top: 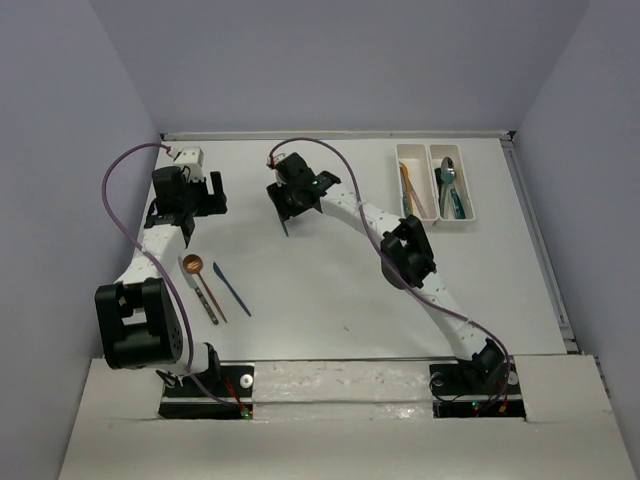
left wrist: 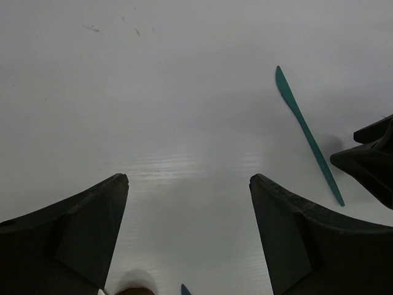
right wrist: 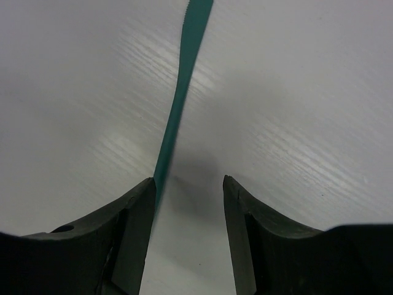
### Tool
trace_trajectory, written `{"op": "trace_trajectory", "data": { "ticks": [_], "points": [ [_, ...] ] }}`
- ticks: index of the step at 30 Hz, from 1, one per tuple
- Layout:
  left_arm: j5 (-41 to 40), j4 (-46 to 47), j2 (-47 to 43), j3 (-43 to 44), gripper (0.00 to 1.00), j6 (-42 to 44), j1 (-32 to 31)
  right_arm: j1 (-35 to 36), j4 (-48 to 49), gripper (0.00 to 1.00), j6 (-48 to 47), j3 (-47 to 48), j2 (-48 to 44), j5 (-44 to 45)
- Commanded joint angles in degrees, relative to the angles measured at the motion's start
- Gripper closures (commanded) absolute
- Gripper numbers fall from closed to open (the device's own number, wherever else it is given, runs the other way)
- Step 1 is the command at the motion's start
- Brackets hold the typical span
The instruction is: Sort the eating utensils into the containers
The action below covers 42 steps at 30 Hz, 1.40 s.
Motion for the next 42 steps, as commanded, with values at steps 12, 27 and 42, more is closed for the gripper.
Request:
{"op": "trace_trajectory", "data": {
  "ticks": [12, 27, 42],
  "points": [
    [1.1, 3.4, -0.2, -0.4, 0.08, 1.0, -0.1, 2.2, -1.5, 0.48, -4.7, 3.8, 3.2, -0.3],
    [1.5, 4.0, 1.0, -0.8, 0.08, 0.9, -0.1, 2.7, 3.9, 0.47, 10.3, 2.9, -2.1, 0.5],
    [2.7, 4.3, 2.0, -0.2, 0.08, 1.1, -0.1, 3.8, 0.5, 0.39, 8.8, 8.2, 2.8, 1.2]
  ]
}}
